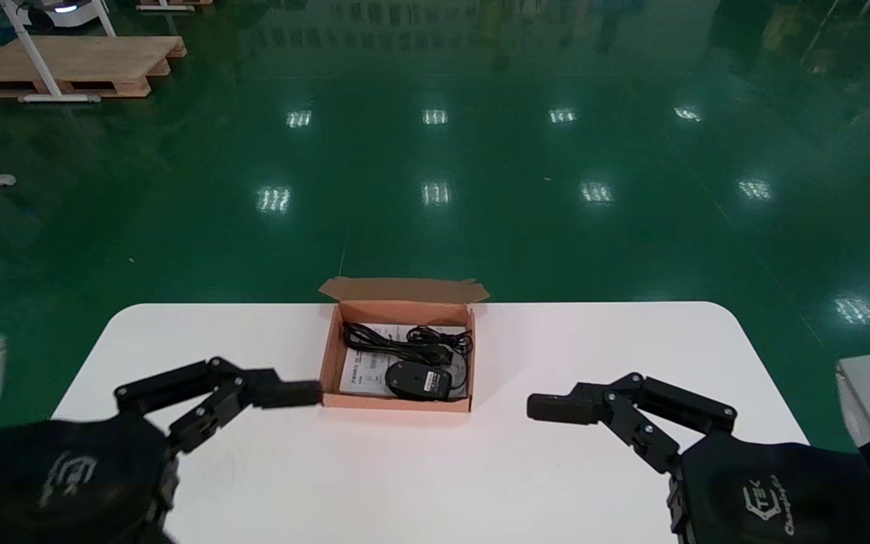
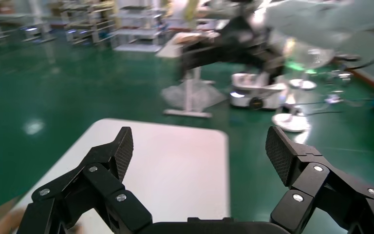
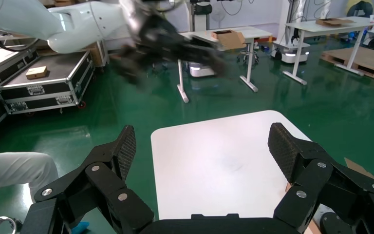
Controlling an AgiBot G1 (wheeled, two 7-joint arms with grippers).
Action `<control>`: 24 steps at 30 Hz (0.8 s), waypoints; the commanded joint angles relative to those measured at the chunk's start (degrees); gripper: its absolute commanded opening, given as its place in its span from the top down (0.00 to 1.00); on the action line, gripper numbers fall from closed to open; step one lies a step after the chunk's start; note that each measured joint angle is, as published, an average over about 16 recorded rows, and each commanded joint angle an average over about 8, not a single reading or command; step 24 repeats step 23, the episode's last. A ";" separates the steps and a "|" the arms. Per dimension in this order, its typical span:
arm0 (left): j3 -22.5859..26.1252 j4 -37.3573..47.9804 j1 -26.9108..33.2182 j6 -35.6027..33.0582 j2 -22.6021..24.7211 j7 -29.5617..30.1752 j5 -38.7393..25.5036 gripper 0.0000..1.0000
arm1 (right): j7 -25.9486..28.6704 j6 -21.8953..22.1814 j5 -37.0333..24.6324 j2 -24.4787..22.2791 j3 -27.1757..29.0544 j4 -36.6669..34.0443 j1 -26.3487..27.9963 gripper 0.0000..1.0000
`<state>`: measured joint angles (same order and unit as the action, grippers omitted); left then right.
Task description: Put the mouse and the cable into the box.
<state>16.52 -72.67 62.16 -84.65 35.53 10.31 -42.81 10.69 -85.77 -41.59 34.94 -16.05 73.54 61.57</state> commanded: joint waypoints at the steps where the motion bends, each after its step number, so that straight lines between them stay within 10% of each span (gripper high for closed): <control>1: -0.96 -1.72 -1.09 -1.94 -0.93 0.66 1.82 0.00 | 0.00 -0.03 0.10 -0.03 0.02 0.01 -0.01 0.00; 24: -0.79 -1.40 -0.94 -1.60 -0.79 0.58 1.55 0.00 | -0.01 0.03 -0.07 0.00 -0.01 -0.03 -0.01 0.00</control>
